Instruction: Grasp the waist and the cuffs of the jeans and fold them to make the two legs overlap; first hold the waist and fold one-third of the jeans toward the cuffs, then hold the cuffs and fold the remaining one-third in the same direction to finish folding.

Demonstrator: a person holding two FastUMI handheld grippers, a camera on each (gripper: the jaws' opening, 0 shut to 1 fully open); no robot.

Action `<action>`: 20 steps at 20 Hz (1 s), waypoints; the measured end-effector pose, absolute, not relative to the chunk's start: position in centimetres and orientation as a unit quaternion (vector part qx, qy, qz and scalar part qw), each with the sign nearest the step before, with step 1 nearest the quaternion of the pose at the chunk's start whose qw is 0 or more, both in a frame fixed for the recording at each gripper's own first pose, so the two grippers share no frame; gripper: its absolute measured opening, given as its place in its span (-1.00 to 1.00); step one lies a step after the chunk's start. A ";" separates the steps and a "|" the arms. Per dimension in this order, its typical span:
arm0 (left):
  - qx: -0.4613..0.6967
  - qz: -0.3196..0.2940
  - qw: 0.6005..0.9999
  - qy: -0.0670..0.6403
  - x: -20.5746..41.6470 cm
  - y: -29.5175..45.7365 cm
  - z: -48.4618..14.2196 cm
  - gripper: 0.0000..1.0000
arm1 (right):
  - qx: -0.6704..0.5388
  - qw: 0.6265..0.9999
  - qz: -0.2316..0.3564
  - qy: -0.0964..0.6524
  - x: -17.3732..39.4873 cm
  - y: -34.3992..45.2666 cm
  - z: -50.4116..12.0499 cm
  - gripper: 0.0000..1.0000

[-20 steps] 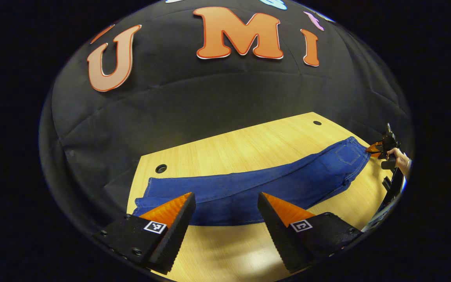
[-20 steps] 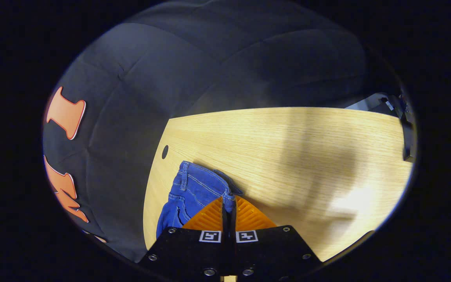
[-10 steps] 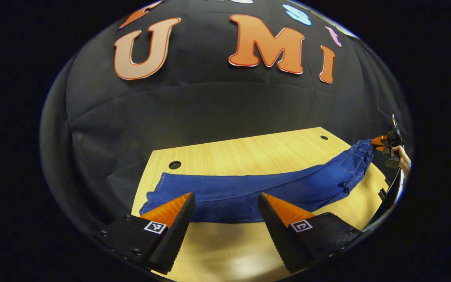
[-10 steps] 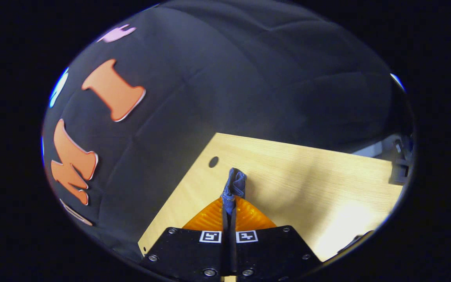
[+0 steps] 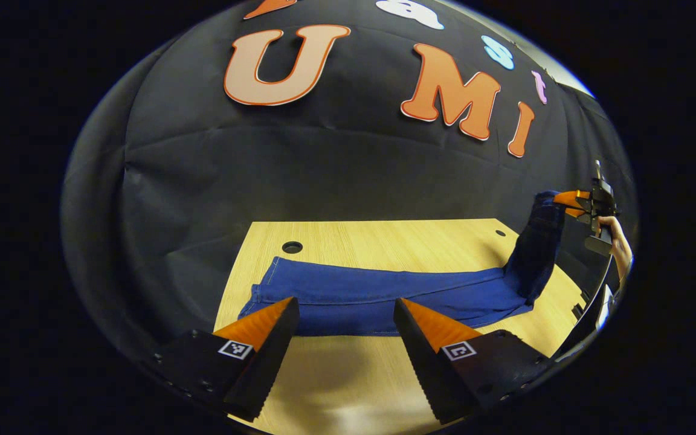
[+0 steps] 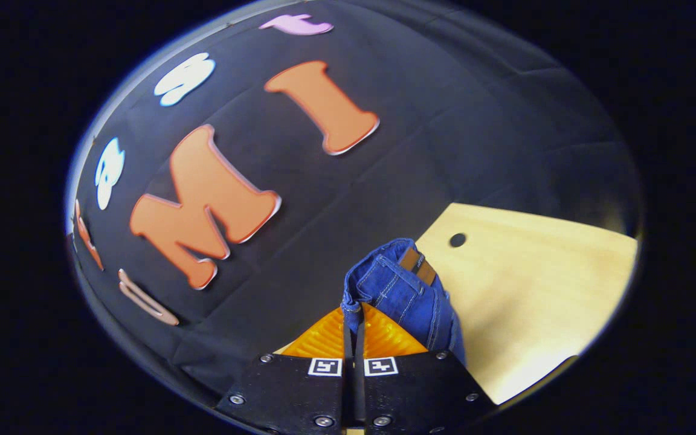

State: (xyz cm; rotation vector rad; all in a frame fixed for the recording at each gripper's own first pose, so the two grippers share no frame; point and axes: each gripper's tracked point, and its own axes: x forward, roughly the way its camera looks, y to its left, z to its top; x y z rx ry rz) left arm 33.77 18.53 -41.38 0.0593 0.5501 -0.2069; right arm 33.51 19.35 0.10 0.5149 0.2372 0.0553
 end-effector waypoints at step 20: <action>0.000 -0.072 0.957 0.283 33.4 20.4 -42.0 0.94 | 0.068 0.933 0.138 0.324 30.6 41.4 -26.0 -0.99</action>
